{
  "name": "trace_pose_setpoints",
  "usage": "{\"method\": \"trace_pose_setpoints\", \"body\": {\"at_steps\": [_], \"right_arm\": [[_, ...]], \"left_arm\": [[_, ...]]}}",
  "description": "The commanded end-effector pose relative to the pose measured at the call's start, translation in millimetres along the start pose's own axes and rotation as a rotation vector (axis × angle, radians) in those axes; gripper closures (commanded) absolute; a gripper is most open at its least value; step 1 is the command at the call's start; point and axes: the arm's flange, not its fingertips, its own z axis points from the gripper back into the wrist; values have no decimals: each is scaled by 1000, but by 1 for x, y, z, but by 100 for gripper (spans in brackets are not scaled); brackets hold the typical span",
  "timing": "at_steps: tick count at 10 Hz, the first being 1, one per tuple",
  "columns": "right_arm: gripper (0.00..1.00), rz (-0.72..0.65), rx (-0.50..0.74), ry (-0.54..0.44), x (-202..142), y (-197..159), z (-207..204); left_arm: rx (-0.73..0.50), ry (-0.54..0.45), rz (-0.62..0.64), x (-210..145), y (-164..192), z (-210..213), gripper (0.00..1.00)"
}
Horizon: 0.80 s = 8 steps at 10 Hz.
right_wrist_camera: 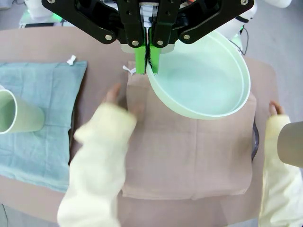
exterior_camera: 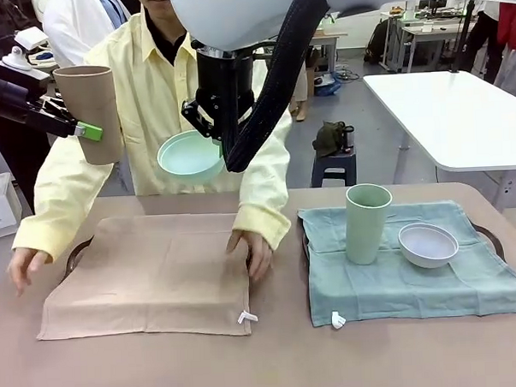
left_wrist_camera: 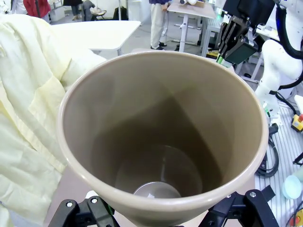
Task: Set up a tray with a mat and arrange the tableware.
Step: Place the Picnic Bowl and Reusable plastic cup back onto the Handle tray in front of the human's position.
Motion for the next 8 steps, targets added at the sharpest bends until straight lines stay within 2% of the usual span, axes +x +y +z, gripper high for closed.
{"method": "trace_pose_setpoints", "body": {"at_steps": [1, 8], "right_arm": [[100, -1, -3, 3, 0, 1, 2], [100, -1, -3, 3, 0, 1, 2]], "left_arm": [[2, 0, -9, 4, 1, 1, 34], [2, 0, -9, 4, 1, 1, 34]]}}
